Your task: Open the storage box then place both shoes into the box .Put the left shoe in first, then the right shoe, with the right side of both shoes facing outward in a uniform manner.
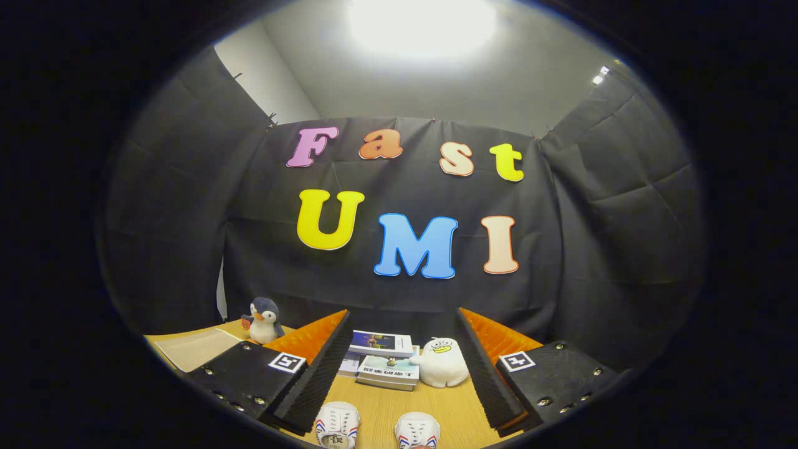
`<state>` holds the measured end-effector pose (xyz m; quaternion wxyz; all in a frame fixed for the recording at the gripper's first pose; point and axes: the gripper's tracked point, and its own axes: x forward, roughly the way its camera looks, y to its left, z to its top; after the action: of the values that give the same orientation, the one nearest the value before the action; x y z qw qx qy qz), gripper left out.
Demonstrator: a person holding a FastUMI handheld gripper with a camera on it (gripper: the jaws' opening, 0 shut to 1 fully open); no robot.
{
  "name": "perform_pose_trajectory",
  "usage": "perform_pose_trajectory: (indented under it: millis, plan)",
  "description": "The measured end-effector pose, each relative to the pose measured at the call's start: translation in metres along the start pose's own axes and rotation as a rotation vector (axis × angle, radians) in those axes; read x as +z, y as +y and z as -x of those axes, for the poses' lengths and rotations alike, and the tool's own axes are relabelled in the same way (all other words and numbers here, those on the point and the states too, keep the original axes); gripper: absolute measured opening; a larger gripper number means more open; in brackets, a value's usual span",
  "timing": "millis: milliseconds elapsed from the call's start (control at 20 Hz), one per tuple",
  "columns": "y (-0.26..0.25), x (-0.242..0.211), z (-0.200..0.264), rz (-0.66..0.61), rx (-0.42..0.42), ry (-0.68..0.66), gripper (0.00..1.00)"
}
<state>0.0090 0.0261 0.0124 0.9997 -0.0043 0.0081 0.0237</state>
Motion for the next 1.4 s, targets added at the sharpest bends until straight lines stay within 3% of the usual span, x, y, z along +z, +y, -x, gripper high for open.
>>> perform_pose_trajectory:
  millis: [600, 1100, 1400]
  plan:
    - [0.014, -0.013, -0.001, -0.024, 0.035, 0.049, 0.97]
    - [0.068, -0.064, 0.009, -0.256, 0.231, 0.235, 0.98]
    - [0.112, -0.100, 0.020, -0.482, 0.360, 0.425, 0.96]
